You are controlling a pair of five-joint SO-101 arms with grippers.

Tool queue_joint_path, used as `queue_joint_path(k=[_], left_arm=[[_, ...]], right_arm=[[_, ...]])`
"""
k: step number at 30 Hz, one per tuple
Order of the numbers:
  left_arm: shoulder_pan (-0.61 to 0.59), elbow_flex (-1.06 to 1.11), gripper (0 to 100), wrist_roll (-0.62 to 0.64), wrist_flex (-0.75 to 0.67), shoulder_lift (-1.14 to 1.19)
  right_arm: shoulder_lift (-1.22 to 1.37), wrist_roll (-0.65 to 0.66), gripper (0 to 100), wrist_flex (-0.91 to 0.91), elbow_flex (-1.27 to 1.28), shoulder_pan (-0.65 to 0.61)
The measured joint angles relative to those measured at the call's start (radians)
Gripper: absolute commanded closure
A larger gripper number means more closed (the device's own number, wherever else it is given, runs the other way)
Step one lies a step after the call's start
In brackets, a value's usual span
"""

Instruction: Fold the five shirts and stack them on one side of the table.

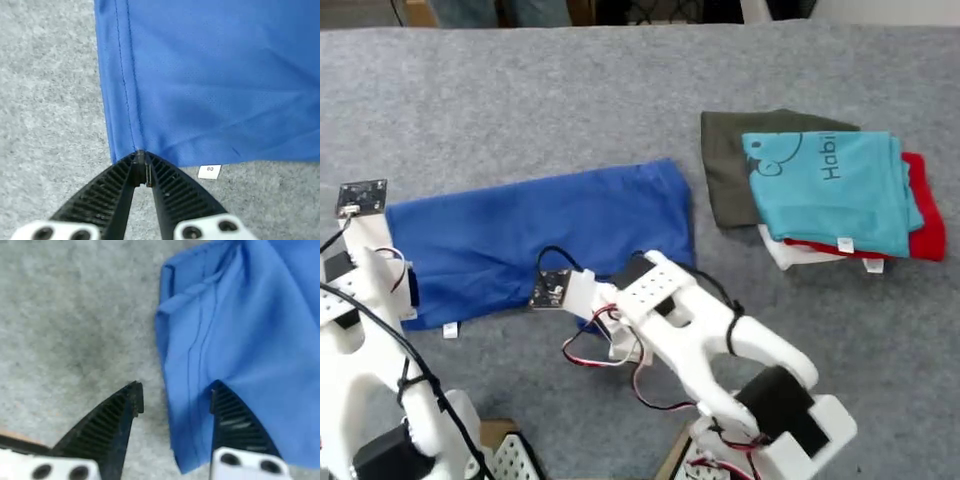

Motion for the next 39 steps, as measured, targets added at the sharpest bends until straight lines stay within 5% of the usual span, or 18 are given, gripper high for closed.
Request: queue_joint_path(k=[9, 18, 25, 39], left_arm=[[0.000, -0.002, 97, 0.003, 0.000, 0.017], [0.000, -0.002, 97, 0.005, 0.000, 0.017], [0.000, -0.002, 97, 0.005, 0.000, 0.017], [0.000, -0.002, 97, 0.005, 0.000, 0.017]], right_arm=[[0.025, 0.018, 98.7, -0.049, -0.020, 0.031], [0.084, 0.029, 98.5, -0.032, -0.112, 0.146], [0.110, 0.031, 98.5, 0.215, -0.351, 0.192], [0.489, 0.285, 98.4, 0.517, -0.939, 0.199]])
